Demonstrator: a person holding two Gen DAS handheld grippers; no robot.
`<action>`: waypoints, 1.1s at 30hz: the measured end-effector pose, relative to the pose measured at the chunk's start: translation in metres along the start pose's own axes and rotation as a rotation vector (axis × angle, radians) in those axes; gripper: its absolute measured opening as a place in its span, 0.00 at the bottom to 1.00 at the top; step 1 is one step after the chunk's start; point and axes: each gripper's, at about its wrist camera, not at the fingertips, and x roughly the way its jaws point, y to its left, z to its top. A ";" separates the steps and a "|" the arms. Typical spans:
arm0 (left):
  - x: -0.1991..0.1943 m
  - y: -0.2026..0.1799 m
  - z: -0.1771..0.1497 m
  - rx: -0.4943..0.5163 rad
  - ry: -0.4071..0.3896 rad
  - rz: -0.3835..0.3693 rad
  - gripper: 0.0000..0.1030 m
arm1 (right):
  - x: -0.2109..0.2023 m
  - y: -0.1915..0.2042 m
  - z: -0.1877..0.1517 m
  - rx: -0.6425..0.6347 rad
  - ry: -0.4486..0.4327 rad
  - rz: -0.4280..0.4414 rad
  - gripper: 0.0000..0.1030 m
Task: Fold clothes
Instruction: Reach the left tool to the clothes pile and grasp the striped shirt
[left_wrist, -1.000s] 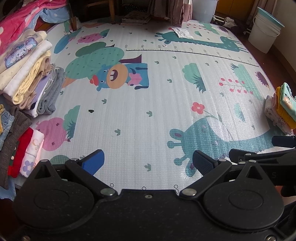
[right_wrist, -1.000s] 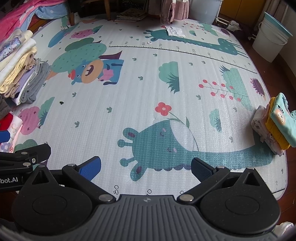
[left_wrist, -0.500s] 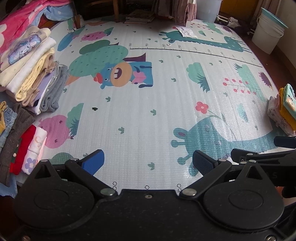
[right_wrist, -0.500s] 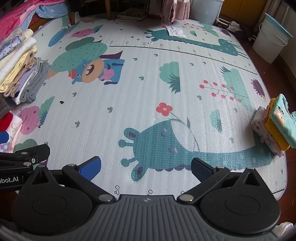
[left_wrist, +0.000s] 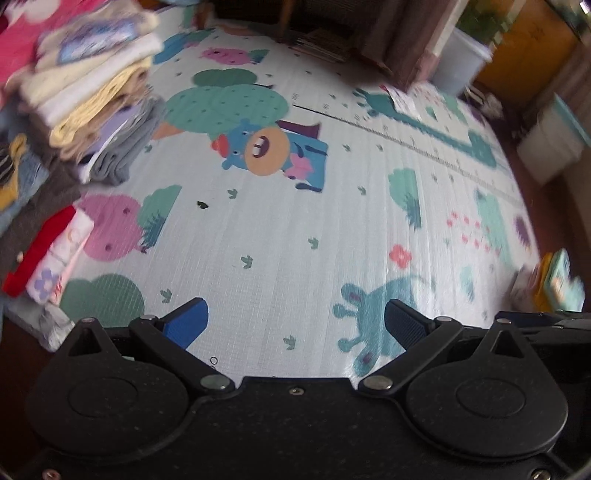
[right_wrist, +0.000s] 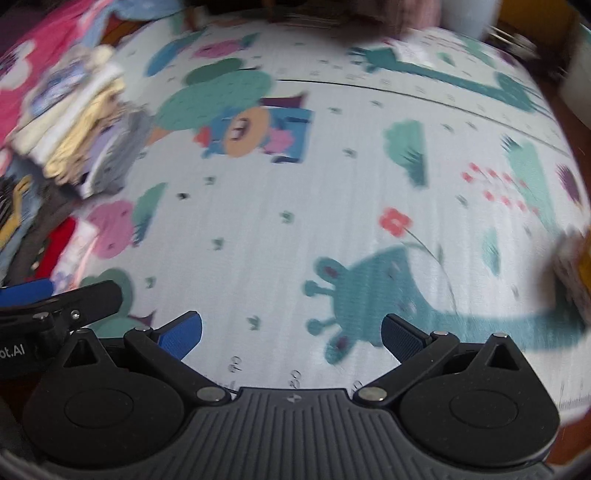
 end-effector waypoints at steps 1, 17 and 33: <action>-0.002 0.007 0.004 -0.030 -0.009 0.003 1.00 | -0.002 0.006 0.008 -0.026 0.000 0.012 1.00; -0.039 0.159 0.071 -0.183 -0.195 0.370 1.00 | 0.001 0.124 0.079 -0.472 -0.127 0.222 1.00; -0.055 0.374 0.135 -0.494 -0.234 0.438 0.89 | 0.007 0.129 0.109 -0.295 0.019 0.466 1.00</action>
